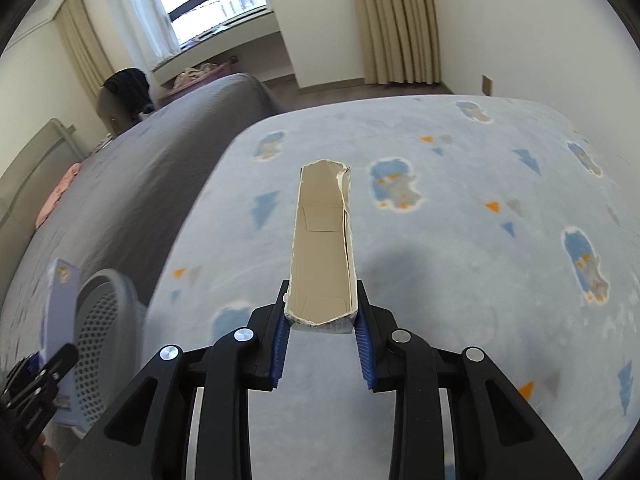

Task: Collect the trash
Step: 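Carry the toothpaste box and milk carton over the grey basket, then open both grippers to drop the toothpaste box and milk carton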

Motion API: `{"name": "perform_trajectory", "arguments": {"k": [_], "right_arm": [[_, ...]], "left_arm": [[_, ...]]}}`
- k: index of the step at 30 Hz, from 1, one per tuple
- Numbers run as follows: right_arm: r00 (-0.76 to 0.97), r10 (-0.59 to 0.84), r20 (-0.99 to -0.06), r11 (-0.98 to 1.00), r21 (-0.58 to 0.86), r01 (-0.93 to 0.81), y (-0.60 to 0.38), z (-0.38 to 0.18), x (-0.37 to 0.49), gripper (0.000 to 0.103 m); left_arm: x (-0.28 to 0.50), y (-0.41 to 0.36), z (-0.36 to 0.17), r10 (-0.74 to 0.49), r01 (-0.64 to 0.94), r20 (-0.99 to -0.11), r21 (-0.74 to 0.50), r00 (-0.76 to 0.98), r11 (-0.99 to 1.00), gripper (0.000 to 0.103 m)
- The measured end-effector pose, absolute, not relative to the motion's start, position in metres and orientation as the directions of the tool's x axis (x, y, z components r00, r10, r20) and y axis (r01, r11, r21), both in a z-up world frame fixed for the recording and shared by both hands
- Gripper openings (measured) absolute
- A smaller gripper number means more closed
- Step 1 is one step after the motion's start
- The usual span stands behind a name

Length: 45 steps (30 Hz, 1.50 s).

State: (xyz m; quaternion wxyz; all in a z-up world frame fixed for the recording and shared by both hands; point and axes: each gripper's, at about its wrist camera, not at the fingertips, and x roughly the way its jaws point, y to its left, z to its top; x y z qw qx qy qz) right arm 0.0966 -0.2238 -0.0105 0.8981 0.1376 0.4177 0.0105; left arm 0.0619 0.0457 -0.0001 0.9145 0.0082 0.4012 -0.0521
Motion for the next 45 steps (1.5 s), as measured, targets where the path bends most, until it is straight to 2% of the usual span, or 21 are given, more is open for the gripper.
{"name": "perform_trajectory", "arguments": {"k": [14,21,34,36,38,40,42,45], "right_arm": [[0.627,0.307,-0.715,0.951,0.247,-0.184,-0.103,0.007,0.084,0.029],[0.584,0.398,-0.708,0.914,0.249,-0.321,-0.049,0.009,0.085,0.029],[0.519,0.466,-0.717,0.862,0.238,-0.447,-0.009,-0.002,0.095,0.029],[0.514,0.475,-0.714,0.858,0.244,-0.452,-0.010,-0.003,0.097,0.029],[0.514,0.480,-0.711,0.854,0.247,-0.457,-0.009,-0.004,0.098,0.029],[0.521,0.480,-0.706,0.856,0.246,-0.455,-0.011,-0.003,0.099,0.038],[0.531,0.482,-0.697,0.857,0.247,-0.453,-0.013,-0.003,0.098,0.053],[0.538,0.474,-0.697,0.861,0.241,-0.448,-0.015,-0.003,0.098,0.053]], "left_arm": [[0.040,0.112,-0.015,0.033,-0.057,-0.756,-0.006,0.654,0.998,0.043],[0.033,0.138,-0.016,0.056,-0.120,-0.759,-0.029,0.649,0.992,0.043],[0.032,0.147,-0.018,0.113,-0.171,-0.757,0.001,0.643,0.985,0.044],[0.032,0.145,-0.017,0.125,-0.178,-0.755,0.011,0.644,0.984,0.057],[0.030,0.147,-0.016,0.134,-0.185,-0.748,0.016,0.650,0.983,0.061],[0.030,0.149,-0.015,0.141,-0.191,-0.746,0.018,0.651,0.981,0.065],[0.031,0.152,-0.015,0.145,-0.198,-0.747,0.017,0.648,0.980,0.065],[0.031,0.153,-0.014,0.147,-0.205,-0.749,0.016,0.646,0.979,0.067]]}}
